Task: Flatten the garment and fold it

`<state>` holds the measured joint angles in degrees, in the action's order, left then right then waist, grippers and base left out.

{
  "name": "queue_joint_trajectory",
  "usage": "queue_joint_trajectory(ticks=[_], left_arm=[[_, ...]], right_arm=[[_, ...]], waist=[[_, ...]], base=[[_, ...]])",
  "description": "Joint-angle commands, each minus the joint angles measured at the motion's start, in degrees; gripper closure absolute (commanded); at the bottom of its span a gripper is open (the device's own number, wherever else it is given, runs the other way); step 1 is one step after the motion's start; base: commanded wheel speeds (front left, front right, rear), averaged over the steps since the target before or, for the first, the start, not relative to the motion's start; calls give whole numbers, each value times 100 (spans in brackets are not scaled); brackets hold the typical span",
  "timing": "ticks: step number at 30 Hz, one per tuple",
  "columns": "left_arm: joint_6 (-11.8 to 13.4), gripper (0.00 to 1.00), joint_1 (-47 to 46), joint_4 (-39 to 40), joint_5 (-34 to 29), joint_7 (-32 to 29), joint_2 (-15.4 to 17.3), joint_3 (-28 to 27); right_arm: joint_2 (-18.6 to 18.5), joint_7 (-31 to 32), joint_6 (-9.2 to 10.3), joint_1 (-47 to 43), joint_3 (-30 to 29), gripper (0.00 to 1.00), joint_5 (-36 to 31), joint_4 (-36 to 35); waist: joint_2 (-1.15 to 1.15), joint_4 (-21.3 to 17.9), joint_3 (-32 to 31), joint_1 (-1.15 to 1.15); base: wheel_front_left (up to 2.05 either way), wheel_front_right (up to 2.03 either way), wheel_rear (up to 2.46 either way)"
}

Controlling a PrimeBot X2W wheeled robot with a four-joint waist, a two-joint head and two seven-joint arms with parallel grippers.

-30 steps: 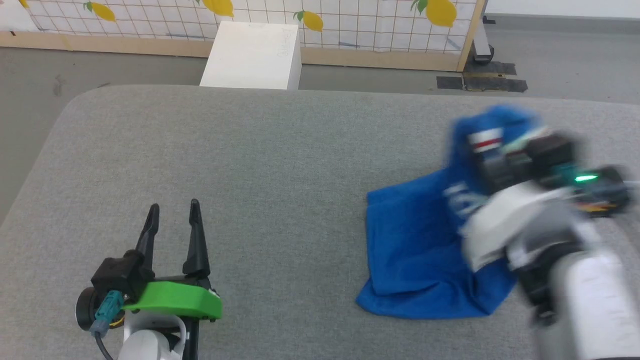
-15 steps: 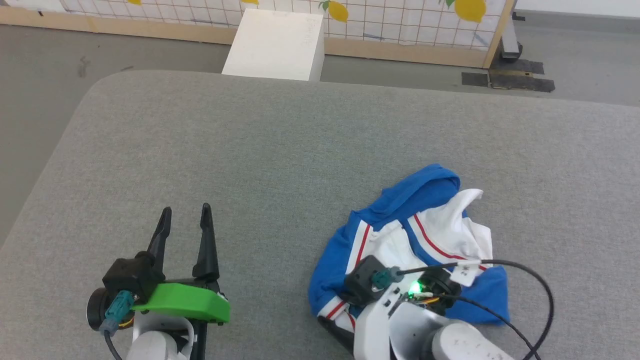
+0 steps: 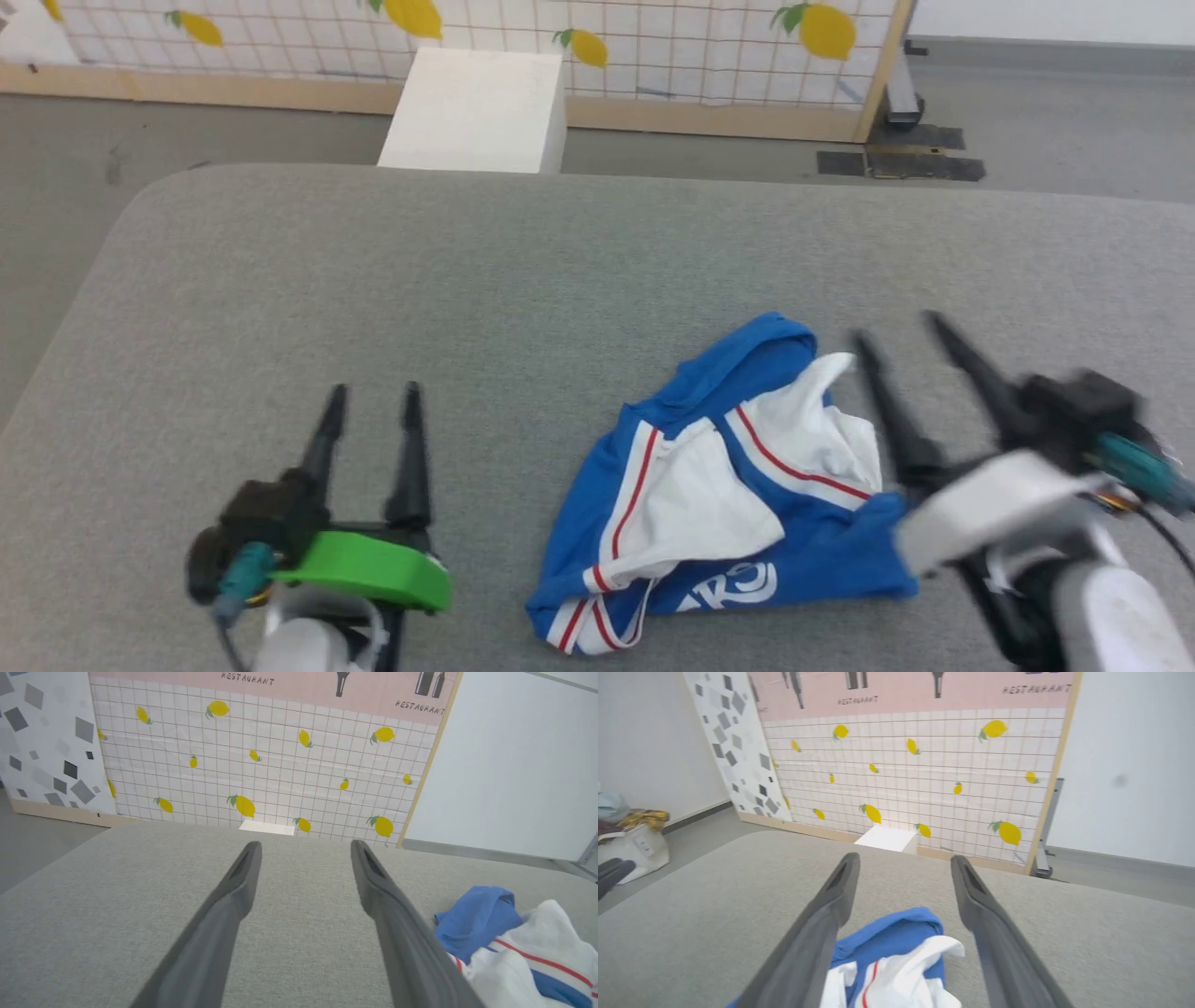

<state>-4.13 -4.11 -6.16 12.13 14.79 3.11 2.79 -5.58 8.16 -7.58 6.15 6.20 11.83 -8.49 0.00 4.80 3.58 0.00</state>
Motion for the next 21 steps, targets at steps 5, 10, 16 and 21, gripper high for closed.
queue_joint_trajectory(ticks=[5, 10, 16, 21], left_arm=[[-297, 0, -11, -9, -241, -367, 209, 1185], [-332, 0, -290, 96, -275, -1081, 669, 2774], [-335, 0, -837, -22, -164, -2450, 1215, 3903], [-282, 0, -1112, -52, -299, -3393, 1297, 4013]], right_arm=[[223, -199, 9, -601, -869, 0, -397, 52], [261, -185, 9, -815, -1121, 0, -407, 24], [268, -207, 9, -825, -1143, 0, -211, -7], [269, -239, 9, -804, -1055, 0, -111, 1]], waist=[[0, -249, 20, 0], [0, -388, 54, 0], [0, -569, 106, 0], [0, -710, 167, 0]], base=[[0, 0, 0], [0, 0, 0], [0, 0, 0], [0, 0, 0]])
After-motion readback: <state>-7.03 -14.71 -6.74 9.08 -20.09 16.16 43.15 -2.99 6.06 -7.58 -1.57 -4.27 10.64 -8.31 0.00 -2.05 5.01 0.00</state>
